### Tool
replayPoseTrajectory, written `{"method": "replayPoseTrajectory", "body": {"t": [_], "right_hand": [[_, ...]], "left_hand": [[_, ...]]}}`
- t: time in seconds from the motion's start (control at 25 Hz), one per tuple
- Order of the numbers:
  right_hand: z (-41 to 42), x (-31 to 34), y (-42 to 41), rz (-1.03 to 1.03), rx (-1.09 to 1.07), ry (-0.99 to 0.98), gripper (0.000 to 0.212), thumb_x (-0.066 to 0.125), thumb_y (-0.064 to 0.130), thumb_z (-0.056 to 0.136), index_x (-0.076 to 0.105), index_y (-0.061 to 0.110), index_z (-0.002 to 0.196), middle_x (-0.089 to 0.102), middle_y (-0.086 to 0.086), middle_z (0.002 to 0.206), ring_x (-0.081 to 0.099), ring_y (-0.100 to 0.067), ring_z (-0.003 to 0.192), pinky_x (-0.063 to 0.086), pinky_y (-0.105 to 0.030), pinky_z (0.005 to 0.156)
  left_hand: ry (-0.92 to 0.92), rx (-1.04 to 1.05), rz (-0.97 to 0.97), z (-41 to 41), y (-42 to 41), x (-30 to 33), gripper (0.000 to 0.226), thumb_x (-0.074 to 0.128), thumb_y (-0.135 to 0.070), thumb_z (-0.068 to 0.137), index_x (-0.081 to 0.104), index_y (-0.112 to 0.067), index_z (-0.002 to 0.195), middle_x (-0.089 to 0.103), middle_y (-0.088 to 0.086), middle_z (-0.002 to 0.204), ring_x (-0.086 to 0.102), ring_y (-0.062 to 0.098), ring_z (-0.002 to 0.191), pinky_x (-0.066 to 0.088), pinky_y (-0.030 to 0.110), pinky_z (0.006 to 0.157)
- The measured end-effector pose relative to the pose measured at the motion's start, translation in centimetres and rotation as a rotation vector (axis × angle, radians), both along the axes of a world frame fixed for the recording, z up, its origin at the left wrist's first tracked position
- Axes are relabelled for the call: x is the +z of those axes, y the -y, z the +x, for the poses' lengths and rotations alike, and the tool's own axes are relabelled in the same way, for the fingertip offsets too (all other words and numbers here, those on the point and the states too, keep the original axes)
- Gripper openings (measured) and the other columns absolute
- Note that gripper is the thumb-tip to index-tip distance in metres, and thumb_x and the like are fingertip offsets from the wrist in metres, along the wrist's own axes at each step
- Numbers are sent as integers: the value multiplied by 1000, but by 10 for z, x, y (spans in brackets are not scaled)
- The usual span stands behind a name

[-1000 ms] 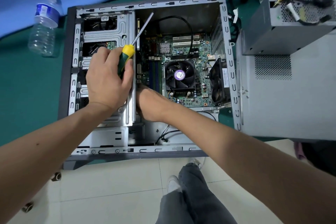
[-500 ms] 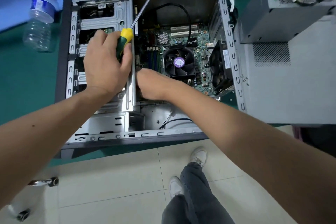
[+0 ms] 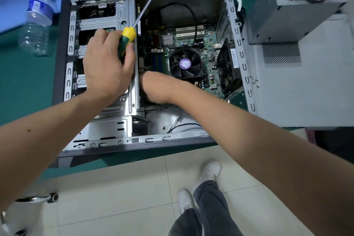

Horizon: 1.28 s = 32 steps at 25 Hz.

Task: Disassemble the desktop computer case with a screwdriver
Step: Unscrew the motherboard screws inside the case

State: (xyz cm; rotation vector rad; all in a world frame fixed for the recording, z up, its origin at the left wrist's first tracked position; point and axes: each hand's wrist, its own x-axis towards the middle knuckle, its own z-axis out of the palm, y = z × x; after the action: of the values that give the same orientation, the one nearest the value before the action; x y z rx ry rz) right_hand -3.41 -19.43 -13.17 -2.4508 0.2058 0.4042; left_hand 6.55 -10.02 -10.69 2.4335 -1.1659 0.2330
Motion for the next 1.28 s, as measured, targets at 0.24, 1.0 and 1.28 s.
{"method": "replayPoseTrajectory", "body": {"t": [0.24,1.0,1.28], "right_hand": [[-1,4,-3,-37,88,13,16,45,-4,85,48,4,99,59,-15,99,54,-31,81,46,-33,67],[-3,5,-14,-24,77,27,12,49,-6,82,49,6,82,48,-4,80,46,-19,66,38,-14,56],[-5,13,-6,44,43,37,39,43,-14,81,28,16,61,32,1,63,30,-10,52,36,-10,52]], "left_hand": [[-4,-5,-2,0,-1,0,37,46,-35,97,60,-6,115,52,18,101,49,33,88,31,35,69],[15,0,-8,-1,1,1,34,48,-34,97,60,-6,113,52,17,98,48,31,85,26,31,67],[25,12,0,-1,0,1,35,47,-34,97,60,-6,114,53,18,100,48,33,87,25,30,68]]}}
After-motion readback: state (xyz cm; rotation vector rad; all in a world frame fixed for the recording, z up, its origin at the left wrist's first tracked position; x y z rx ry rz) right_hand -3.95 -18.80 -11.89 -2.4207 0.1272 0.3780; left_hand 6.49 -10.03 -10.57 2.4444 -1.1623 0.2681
